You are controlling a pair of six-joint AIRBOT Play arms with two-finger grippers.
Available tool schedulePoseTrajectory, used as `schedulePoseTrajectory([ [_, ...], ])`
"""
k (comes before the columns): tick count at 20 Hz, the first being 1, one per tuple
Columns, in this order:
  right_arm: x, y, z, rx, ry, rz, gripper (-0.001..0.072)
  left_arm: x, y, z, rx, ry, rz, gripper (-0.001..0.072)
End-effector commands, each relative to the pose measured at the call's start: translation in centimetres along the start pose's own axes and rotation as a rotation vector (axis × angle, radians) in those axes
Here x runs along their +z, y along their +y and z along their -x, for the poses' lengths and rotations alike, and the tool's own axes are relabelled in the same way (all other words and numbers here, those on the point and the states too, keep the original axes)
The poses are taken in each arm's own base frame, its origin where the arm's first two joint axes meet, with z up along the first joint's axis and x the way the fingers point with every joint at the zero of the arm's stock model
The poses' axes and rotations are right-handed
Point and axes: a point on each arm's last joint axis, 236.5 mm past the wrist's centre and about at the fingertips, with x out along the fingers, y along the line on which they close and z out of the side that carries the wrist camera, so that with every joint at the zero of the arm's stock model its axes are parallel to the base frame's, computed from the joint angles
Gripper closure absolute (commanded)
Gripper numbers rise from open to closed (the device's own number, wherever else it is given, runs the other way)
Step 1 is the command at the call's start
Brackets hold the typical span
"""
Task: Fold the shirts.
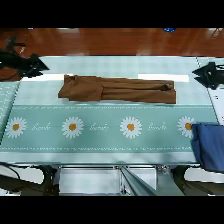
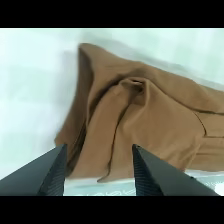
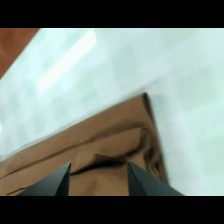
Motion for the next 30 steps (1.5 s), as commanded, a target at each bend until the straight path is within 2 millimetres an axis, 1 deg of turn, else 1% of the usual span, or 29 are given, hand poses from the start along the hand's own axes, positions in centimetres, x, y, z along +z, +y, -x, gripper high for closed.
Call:
schedulePoseTrajectory([
  [1, -0.8, -5.4, 1.8, -0.146, -0.060, -0.078, 0.0299, -0.9, -0.9, 5.3, 0.057, -0.209, -0.031, 0.0202],
  [2, -2.1, -6.5, 0.6, -0.154, -0.042, -0.117, 0.0299, -2.6, -2.3, 5.2, 0.034, -0.220, -0.067, 0.0202],
  [4, -4.3, -7.9, -2.2, -0.148, 0.024, -0.184, 0.0299, -6.6, -4.1, 3.7, 0.015, -0.202, -0.113, 0.0202],
  [6, -5.7, -8.0, -5.1, -0.106, 0.085, -0.230, 0.0299, -10.2, -5.2, 1.6, 0.000, -0.129, -0.139, 0.0202],
  [8, -6.3, -6.9, -7.6, -0.022, 0.118, -0.268, 0.0299, -12.5, -6.0, -0.5, -0.011, -0.059, -0.165, 0.0202],
  [10, -7.3, -6.1, -9.7, 0.022, 0.176, -0.292, 0.0299, -13.6, -7.0, -1.8, -0.021, -0.020, -0.189, 0.0202],
  [12, -8.1, -5.3, -11.3, 0.033, 0.223, -0.274, 0.0299, -13.9, -7.6, -2.5, -0.027, -0.013, -0.205, 0.0202],
  [14, -8.4, -4.1, -12.8, 0.034, 0.246, -0.240, 0.0299, -14.0, -7.8, -2.9, -0.029, -0.007, -0.210, 0.0202],
  [16, -9.0, -3.7, -14.5, 0.011, 0.268, -0.252, 0.0299, -14.2, -8.0, -3.1, -0.039, 0.000, -0.204, 0.0202],
  [17, -9.3, -3.0, -15.3, 0.014, 0.283, -0.232, 0.0300, -14.2, -8.2, -3.1, -0.046, -0.001, -0.199, 0.0202],
  [18, -9.6, -2.3, -15.9, 0.015, 0.290, -0.210, 0.0323, -14.2, -8.3, -3.1, -0.051, -0.001, -0.196, 0.0202],
  [19, -9.7, -1.4, -16.3, 0.020, 0.291, -0.185, 0.0442, -14.2, -8.4, -3.1, -0.053, -0.002, -0.194, 0.0202],
  [20, -9.7, -0.3, -16.4, 0.034, 0.298, -0.153, 0.0619, -14.1, -8.4, -3.1, -0.053, -0.005, -0.194, 0.0202],
  [21, -9.7, 0.9, -16.2, 0.056, 0.308, -0.100, 0.0689, -14.1, -8.4, -3.1, -0.054, -0.006, -0.193, 0.0202],
  [22, -9.7, 2.0, -15.6, 0.077, 0.321, -0.076, 0.0689, -14.1, -8.4, -3.1, -0.054, -0.006, -0.194, 0.0203],
  [23, -9.9, 3.2, -14.5, 0.099, 0.340, -0.040, 0.0689, -14.2, -8.6, -3.1, -0.060, -0.003, -0.190, 0.0204],
  [24, -10.3, 3.6, -12.9, 0.095, 0.367, 0.015, 0.0689, -14.4, -8.9, -2.9, -0.072, 0.005, -0.185, 0.0212],
  [25, -10.7, 3.4, -11.2, 0.057, 0.385, 0.077, 0.0689, -14.5, -9.2, -2.8, -0.080, 0.015, -0.186, 0.0313],
  [26, -11.0, 3.3, -9.3, 0.008, 0.386, 0.133, 0.0689, -14.6, -9.4, -2.6, -0.085, 0.023, -0.187, 0.0508],
  [27, -11.2, 3.5, -7.5, -0.029, 0.370, 0.180, 0.0690, -14.7, -9.6, -2.6, -0.092, 0.024, -0.186, 0.0658],
  [28, -11.5, 3.9, -5.3, -0.056, 0.342, 0.227, 0.0689, -14.7, -10.2, -2.6, -0.110, 0.021, -0.186, 0.0688],
  [30, -12.6, 4.4, -1.2, -0.113, 0.278, 0.287, 0.0689, -14.8, -12.2, -3.0, -0.158, 0.003, -0.187, 0.0688],
])
